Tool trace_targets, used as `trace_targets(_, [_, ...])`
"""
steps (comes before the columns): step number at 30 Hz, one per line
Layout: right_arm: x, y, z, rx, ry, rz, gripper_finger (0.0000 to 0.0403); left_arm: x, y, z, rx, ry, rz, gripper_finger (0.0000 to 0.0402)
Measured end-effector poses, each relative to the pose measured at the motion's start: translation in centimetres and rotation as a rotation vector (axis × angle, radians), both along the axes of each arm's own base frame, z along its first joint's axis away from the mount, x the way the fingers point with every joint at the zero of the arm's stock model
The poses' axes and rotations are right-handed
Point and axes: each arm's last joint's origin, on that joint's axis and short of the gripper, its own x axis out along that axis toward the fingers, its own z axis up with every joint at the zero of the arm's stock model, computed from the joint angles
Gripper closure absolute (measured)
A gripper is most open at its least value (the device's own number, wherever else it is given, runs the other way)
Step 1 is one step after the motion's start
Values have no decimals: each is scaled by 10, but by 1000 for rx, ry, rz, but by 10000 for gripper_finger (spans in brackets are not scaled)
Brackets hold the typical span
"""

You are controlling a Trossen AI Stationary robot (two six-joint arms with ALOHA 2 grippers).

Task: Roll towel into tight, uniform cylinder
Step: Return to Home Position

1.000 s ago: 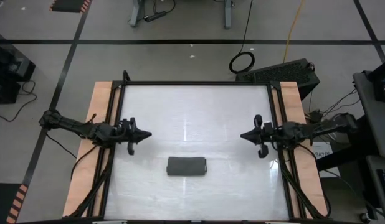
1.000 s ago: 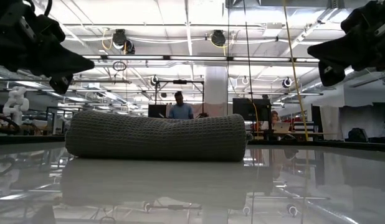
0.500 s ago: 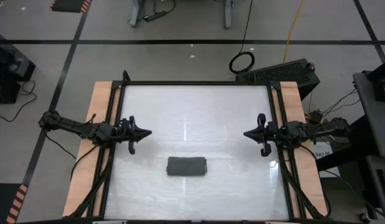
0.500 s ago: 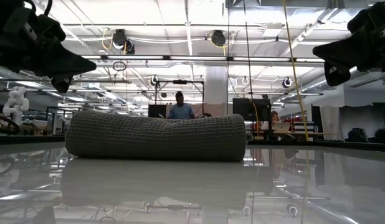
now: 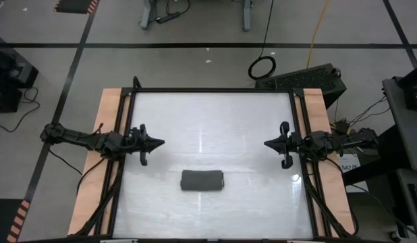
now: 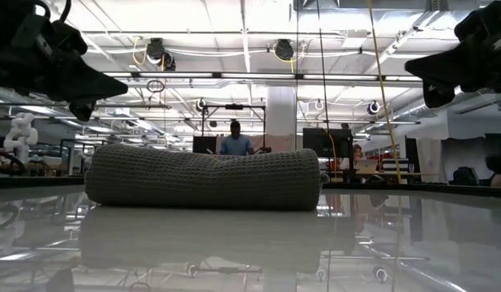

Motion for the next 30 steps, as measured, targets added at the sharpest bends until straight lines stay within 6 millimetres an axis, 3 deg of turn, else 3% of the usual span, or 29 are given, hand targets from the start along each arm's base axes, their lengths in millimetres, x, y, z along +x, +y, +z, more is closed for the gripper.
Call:
trace_targets(10, [0,-1,0,-168,9,-31,403,0,-3,-1,-20,11,-88,401])
trace_targets(30, [0,-1,0,-177,10,-31,403,1,11,3,148,-16,-132,401])
